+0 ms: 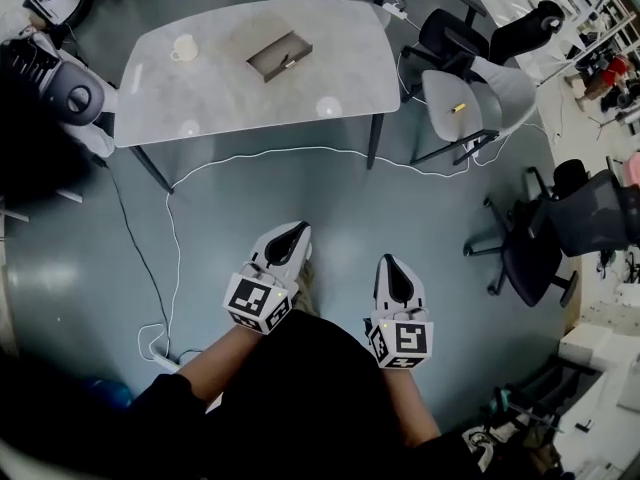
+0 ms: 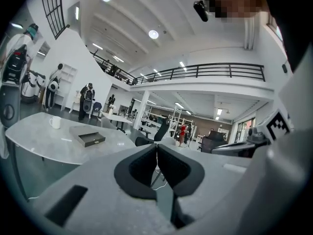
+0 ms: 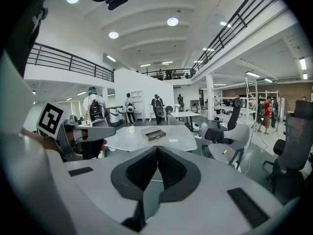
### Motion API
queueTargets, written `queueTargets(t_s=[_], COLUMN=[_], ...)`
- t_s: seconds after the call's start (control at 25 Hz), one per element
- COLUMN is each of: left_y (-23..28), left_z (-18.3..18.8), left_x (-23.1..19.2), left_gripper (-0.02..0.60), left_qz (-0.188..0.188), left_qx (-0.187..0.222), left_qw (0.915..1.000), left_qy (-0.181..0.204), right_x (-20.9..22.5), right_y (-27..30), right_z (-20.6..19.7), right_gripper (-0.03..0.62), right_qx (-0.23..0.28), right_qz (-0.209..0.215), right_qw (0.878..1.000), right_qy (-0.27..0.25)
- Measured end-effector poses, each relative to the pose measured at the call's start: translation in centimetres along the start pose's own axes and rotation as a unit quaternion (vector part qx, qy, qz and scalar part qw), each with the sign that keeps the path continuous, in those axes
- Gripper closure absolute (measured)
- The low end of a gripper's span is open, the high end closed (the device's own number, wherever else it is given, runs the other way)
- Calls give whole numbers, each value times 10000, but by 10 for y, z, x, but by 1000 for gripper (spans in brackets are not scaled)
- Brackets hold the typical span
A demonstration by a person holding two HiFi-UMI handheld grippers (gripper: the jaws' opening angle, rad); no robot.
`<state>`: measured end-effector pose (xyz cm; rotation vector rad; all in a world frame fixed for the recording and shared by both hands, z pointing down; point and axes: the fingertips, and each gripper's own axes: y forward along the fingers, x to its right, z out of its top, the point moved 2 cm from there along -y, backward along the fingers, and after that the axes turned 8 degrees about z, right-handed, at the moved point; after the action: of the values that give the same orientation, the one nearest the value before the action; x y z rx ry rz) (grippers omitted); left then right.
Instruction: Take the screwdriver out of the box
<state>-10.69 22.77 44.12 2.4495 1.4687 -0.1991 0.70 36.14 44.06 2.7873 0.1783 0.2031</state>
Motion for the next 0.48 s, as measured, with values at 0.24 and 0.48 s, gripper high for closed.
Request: queueTargets(t_s=[0.24, 0.48], left_y=[68, 111], left_z=[42, 68], left_x=[-58, -117], left_gripper=[565, 564], left_qz=[-5, 193], left_qx=[33, 22], left_qw=[9999, 9998], left_qy=[146, 105], right_x=[17, 36], right_y=[88, 156], right_z=[51, 82], right_gripper=[583, 583], right_qx=[-42, -42], right_qz=[143, 40], right_qw=[9998, 9999], right_qy=[-161, -134])
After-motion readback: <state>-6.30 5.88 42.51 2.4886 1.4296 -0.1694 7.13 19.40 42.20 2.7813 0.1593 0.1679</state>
